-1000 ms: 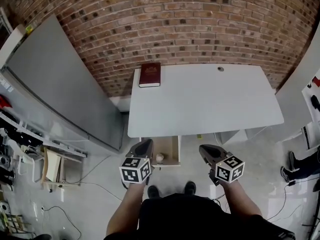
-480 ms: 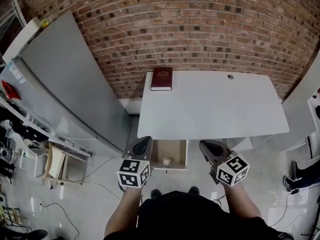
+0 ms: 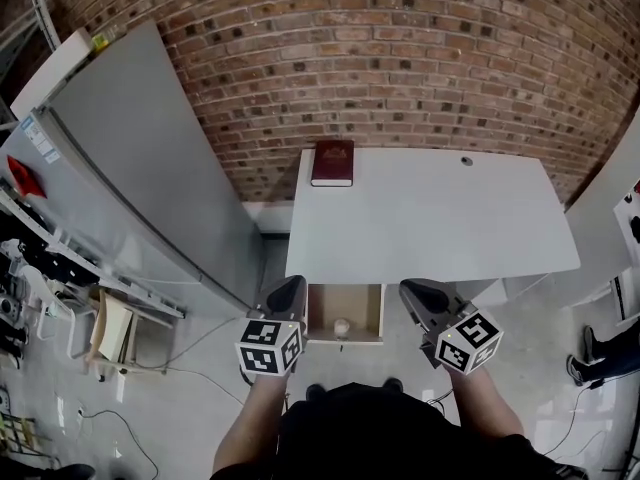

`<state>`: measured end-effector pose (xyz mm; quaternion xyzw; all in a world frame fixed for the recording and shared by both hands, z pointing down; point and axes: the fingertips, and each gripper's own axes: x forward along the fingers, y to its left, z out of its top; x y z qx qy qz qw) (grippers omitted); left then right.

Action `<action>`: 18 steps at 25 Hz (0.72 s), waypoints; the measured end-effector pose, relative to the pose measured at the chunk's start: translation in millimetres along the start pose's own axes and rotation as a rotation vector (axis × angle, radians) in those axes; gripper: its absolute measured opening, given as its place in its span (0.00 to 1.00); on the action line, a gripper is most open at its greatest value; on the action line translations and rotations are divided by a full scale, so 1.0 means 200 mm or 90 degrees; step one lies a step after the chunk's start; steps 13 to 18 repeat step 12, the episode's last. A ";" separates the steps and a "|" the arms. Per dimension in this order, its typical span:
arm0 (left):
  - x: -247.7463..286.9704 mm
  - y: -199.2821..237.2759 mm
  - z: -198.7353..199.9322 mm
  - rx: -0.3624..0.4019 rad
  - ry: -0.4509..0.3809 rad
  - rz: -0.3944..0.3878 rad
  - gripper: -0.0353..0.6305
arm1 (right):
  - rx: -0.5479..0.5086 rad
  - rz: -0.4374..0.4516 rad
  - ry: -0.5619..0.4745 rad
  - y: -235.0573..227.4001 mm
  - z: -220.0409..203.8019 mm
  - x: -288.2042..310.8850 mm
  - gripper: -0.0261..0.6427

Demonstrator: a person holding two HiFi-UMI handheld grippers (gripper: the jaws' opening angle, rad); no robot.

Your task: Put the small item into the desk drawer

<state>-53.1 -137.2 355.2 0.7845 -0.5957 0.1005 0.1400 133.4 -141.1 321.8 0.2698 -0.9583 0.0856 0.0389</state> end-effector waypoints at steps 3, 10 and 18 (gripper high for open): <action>0.00 0.04 0.01 -0.006 0.004 0.004 0.07 | 0.005 0.002 -0.007 0.02 0.01 0.04 0.06; 0.06 0.11 0.03 -0.014 0.006 0.012 0.07 | 0.008 0.006 -0.010 0.03 0.01 0.07 0.06; 0.07 0.12 0.03 -0.017 0.007 0.011 0.07 | 0.006 0.005 -0.011 0.03 0.00 0.07 0.06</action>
